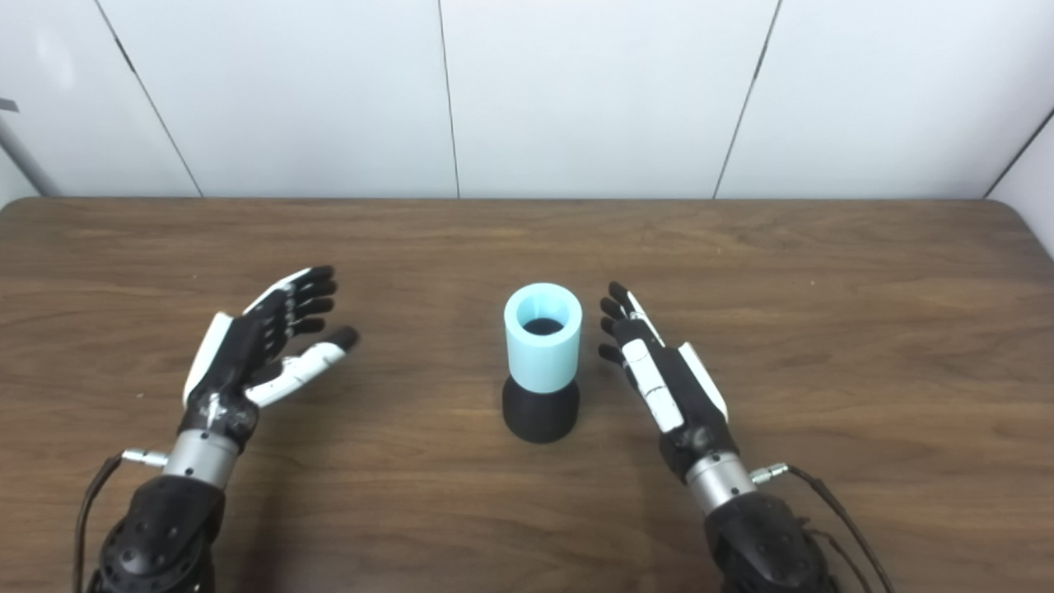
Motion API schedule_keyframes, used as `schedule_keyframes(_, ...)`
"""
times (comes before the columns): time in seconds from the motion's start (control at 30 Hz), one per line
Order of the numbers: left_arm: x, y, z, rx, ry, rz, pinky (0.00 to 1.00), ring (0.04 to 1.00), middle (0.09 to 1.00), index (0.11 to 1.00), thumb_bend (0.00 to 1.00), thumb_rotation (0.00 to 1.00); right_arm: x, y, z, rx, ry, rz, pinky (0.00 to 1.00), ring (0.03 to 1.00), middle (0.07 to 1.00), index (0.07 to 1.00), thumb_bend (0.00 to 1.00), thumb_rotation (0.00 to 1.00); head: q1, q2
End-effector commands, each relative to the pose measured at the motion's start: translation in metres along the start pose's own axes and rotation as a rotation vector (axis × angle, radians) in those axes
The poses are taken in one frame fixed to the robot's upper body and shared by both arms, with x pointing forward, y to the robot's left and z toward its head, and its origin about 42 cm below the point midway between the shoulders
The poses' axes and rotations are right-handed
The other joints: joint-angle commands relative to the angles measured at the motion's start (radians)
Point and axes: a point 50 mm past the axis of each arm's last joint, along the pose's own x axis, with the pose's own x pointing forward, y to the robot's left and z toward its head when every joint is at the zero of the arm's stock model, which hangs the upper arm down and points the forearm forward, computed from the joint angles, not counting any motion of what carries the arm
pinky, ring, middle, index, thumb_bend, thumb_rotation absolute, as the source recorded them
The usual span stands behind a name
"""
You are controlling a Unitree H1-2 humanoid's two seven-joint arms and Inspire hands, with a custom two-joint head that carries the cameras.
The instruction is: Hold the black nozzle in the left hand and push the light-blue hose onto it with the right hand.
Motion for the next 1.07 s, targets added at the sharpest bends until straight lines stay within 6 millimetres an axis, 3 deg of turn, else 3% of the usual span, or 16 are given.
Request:
schedule_keyframes(0.0,-0.001,0.006,0.003,-0.055,-0.065,0.053,0.74,0.808,0.833,0.842,0.66,0.44,-0.001,-0.004,0.010,0.027,-0.077,-0.038,0.95,0.991,0.981,0.988,0.59,1.00,-0.002,0.001)
schedule_keyframes(0.07,-0.004,0.010,-0.006,-0.090,-0.057,0.065,0.72,0.807,0.835,0.841,0.64,0.44,-0.004,-0.004,0.009,0.051,-0.079,-0.051,0.97,0.998,0.988,0.989,0.59,1.00,-0.006,0.001)
schedule_keyframes(0.13,-0.009,0.014,-0.018,-0.113,-0.052,0.064,0.82,0.851,0.861,0.869,0.57,0.48,-0.008,-0.005,0.008,0.079,-0.091,-0.064,0.98,1.000,0.997,0.995,0.57,1.00,-0.009,0.000)
schedule_keyframes(0.27,-0.021,0.016,-0.031,-0.148,-0.014,0.072,0.93,0.893,0.874,0.872,0.56,0.55,-0.016,-0.008,0.004,0.106,-0.115,-0.097,0.97,1.000,1.000,0.994,0.55,1.00,-0.015,-0.001)
schedule_keyframes(0.37,-0.028,0.014,-0.037,-0.196,-0.009,0.074,0.93,0.889,0.888,0.892,0.50,0.65,-0.022,-0.010,0.000,0.101,-0.124,-0.121,0.92,0.997,0.992,0.989,0.56,1.00,-0.019,-0.001)
schedule_keyframes(0.47,-0.032,0.012,-0.042,-0.212,-0.023,0.055,0.96,0.918,0.925,0.928,0.52,0.81,-0.028,-0.012,-0.004,0.079,-0.127,-0.149,0.90,0.985,0.981,0.979,0.56,1.00,-0.022,0.002)
schedule_keyframes(0.6,-0.036,0.008,-0.040,-0.246,-0.024,0.043,1.00,0.988,0.989,0.989,0.54,0.99,-0.034,-0.016,-0.011,0.040,-0.108,-0.184,0.99,0.995,0.977,0.974,0.60,1.00,-0.020,0.004)
schedule_keyframes(0.77,-0.044,0.006,-0.042,-0.293,-0.011,0.039,1.00,1.000,1.000,1.000,0.58,1.00,-0.040,-0.023,-0.019,0.065,-0.100,-0.254,0.94,0.964,0.954,0.950,0.62,1.00,-0.017,0.008)
schedule_keyframes(1.03,-0.057,0.008,-0.043,-0.303,-0.002,0.054,1.00,1.000,1.000,1.000,0.57,1.00,-0.056,-0.032,-0.032,0.152,-0.104,-0.255,0.99,0.996,0.992,0.981,0.66,1.00,-0.008,0.015)
